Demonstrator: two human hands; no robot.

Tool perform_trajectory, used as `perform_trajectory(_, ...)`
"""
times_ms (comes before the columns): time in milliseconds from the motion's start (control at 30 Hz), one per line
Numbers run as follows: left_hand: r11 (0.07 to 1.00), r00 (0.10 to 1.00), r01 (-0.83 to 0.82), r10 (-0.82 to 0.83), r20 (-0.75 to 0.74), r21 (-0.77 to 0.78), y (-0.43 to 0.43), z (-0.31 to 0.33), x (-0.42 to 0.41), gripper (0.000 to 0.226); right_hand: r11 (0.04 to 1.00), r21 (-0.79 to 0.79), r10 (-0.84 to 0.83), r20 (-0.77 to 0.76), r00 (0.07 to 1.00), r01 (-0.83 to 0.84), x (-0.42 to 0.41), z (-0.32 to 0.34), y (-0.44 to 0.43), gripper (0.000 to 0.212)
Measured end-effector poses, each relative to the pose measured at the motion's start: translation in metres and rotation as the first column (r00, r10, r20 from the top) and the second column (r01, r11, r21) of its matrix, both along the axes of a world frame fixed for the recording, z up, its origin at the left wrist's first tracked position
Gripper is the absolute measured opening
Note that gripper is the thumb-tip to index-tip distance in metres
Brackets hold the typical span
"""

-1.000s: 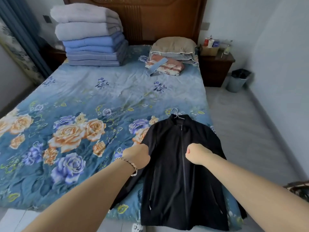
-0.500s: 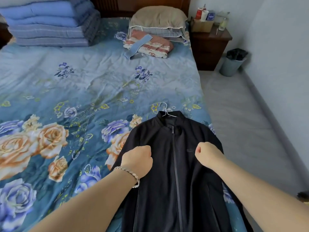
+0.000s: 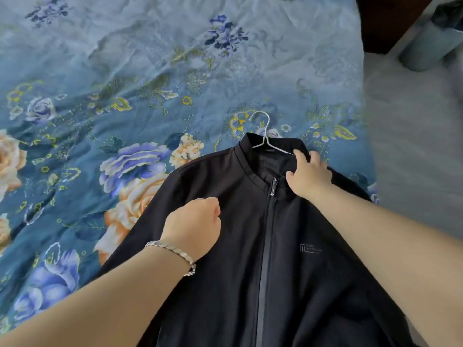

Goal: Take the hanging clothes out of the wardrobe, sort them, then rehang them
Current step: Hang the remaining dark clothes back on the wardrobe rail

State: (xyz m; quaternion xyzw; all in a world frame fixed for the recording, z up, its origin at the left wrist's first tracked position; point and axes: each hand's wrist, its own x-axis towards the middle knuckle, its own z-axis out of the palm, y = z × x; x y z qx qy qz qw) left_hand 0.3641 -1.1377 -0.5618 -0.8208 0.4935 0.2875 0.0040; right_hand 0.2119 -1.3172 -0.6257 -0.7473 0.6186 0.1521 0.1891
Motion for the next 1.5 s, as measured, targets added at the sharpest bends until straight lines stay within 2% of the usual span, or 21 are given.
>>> perform_trajectory(100, 0.999, 0.999, -0.032, 0.032, -0.008, -0.001, -0.019, -0.021, 0.004, 0.026, 0.992, 0.090, -0.081, -0.041, 0.996, 0.085, 0.013, -0.031, -0.031, 0.053)
perform_trajectory(200, 0.998, 0.998, -0.055, 0.055, -0.024, 0.029, -0.025, -0.036, 0.005, 0.026, 0.970, 0.143, -0.200, 0.004, 0.980, 0.197, 0.014, -0.054, -0.041, 0.038)
perform_trajectory(333, 0.996, 0.999, -0.038, 0.040, -0.027, 0.081, -0.027, -0.045, 0.004, 0.026, 0.972, 0.046, -0.231, 0.028, 0.972, 0.230, 0.006, -0.063, -0.044, 0.035)
perform_trajectory(433, 0.996, 0.998, -0.056, 0.058, -0.034, 0.063, -0.029, -0.039, 0.005, 0.026, 0.966, -0.033, -0.247, 0.171, 0.954, 0.256, -0.004, -0.055, -0.042, 0.035)
perform_trajectory(567, 0.998, 0.998, -0.055, 0.056, -0.025, 0.038, -0.019, -0.018, 0.005, 0.025, 0.971, -0.184, -0.074, 0.365, 0.928, 0.150, -0.027, -0.022, -0.022, 0.023)
perform_trajectory(633, 0.997, 0.998, -0.066, 0.066, -0.020, 0.026, -0.009, -0.004, 0.007, 0.025, 0.971, -0.218, -0.007, 0.396, 0.918, 0.101, -0.030, 0.004, -0.010, 0.026)
perform_trajectory(733, 0.994, 0.994, -0.106, 0.106, -0.020, 0.004, 0.010, 0.022, 0.008, 0.026, 0.982, -0.143, -0.053, 0.408, 0.911, 0.122, -0.025, 0.052, 0.008, 0.056)
perform_trajectory(767, 0.992, 0.992, -0.126, 0.126, -0.012, -0.022, 0.019, 0.040, 0.007, 0.027, 0.989, -0.113, -0.043, 0.398, 0.916, 0.095, -0.022, 0.075, 0.018, 0.055)
perform_trajectory(867, 0.982, 0.983, -0.177, 0.179, 0.029, -0.067, 0.042, 0.083, 0.004, 0.028, 1.000, 0.006, -0.009, 0.440, 0.898, 0.007, -0.013, 0.125, 0.051, 0.026)
perform_trajectory(933, 0.975, 0.977, -0.207, 0.210, 0.031, -0.084, 0.069, 0.116, 0.005, 0.026, 0.997, 0.079, -0.020, 0.510, 0.860, -0.024, -0.008, 0.165, 0.085, 0.027)
perform_trajectory(1033, 0.962, 0.969, -0.240, 0.245, 0.027, -0.129, 0.121, 0.170, 0.012, 0.019, 0.991, 0.103, 0.017, 0.538, 0.843, -0.086, -0.003, 0.223, 0.144, 0.035)
perform_trajectory(1167, 0.941, 0.956, -0.272, 0.288, 0.053, -0.203, 0.208, 0.237, 0.024, 0.021, 0.957, 0.078, 0.200, 0.521, 0.830, -0.279, 0.014, 0.306, 0.225, 0.025)
perform_trajectory(1333, 0.890, 0.900, -0.371, 0.415, 0.135, -0.264, 0.337, 0.321, 0.047, 0.031, 0.915, -0.020, 0.328, 0.615, 0.717, -0.402, 0.061, 0.423, 0.337, 0.031)
perform_trajectory(1433, 0.803, 0.843, -0.471, 0.531, 0.081, -0.365, 0.416, 0.371, 0.059, 0.034, 0.857, -0.104, 0.439, 0.659, 0.610, -0.505, 0.097, 0.492, 0.401, 0.038)
perform_trajectory(1500, 0.730, 0.769, -0.545, 0.631, 0.100, -0.413, 0.470, 0.397, 0.065, 0.026, 0.808, -0.126, 0.491, 0.685, 0.538, -0.576, 0.120, 0.530, 0.446, 0.045)
